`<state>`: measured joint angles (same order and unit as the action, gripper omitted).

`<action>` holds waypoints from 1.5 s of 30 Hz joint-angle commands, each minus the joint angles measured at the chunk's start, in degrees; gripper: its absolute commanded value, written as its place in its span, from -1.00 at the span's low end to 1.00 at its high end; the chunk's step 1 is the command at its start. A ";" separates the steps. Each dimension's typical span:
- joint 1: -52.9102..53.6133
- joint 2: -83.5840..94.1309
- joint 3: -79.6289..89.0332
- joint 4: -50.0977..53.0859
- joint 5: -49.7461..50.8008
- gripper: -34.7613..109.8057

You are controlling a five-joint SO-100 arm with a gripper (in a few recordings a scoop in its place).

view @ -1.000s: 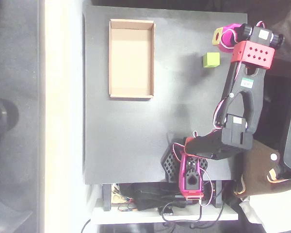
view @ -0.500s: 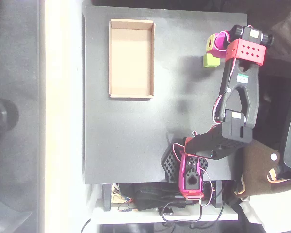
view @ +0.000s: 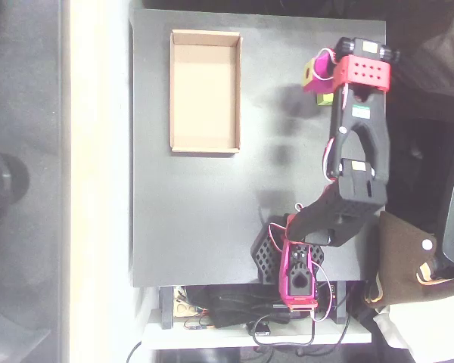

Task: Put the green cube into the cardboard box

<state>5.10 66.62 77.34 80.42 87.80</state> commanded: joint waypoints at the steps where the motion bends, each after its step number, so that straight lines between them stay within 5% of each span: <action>1: 1.14 0.53 -0.62 0.00 0.35 0.05; 45: 1.58 -4.04 -0.88 0.00 0.44 -0.04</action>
<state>5.62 61.79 77.43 80.16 87.71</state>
